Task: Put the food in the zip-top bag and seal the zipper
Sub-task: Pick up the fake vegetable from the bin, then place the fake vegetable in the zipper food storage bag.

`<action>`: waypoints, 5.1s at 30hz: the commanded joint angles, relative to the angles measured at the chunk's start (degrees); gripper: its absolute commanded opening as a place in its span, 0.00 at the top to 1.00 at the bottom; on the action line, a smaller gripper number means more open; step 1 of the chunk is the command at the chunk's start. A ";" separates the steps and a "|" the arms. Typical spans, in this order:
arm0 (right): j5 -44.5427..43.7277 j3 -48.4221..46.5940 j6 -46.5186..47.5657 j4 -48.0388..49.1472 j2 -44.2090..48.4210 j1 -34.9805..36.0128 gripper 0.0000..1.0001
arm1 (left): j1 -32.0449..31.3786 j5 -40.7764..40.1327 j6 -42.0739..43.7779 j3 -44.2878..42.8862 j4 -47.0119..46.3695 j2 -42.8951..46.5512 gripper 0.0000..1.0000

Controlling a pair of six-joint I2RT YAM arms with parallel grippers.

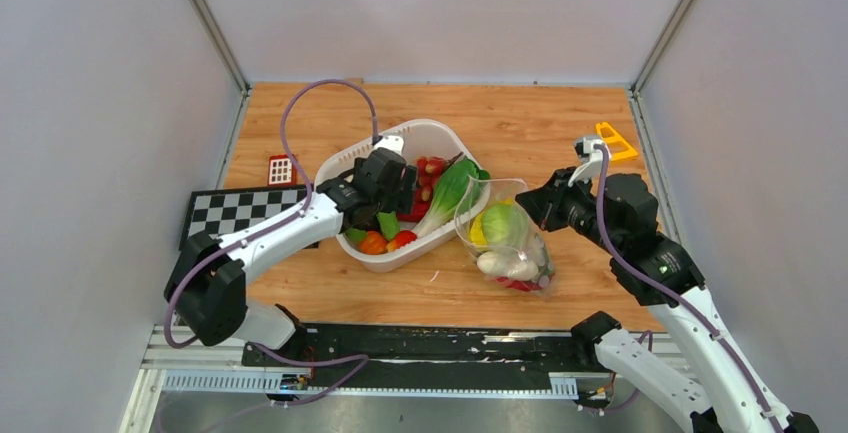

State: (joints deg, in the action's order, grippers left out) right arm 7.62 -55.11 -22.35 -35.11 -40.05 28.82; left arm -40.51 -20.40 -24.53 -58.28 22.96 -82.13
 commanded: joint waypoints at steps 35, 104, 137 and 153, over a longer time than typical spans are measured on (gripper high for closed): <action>1.64 0.42 -1.57 4.61 -0.36 0.23 0.96 | -0.54 8.52 -1.59 5.10 -11.03 21.28 0.54; 6.11 0.32 -5.56 7.95 1.62 0.22 0.95 | -24.99 12.93 18.11 -12.88 -7.42 -0.13 0.59; -3.43 2.82 -8.24 7.51 5.96 0.24 0.95 | -24.92 4.05 3.48 -4.43 -10.43 12.29 0.20; 3.68 2.64 -5.61 9.59 5.07 0.18 0.95 | -18.12 14.93 -3.70 -1.50 -16.72 6.33 0.44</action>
State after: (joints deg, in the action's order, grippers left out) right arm 9.13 -51.79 -29.21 -31.14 -35.27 28.82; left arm -59.31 -11.07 -26.20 -59.64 10.98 -74.83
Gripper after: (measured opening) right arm 0.047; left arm 0.632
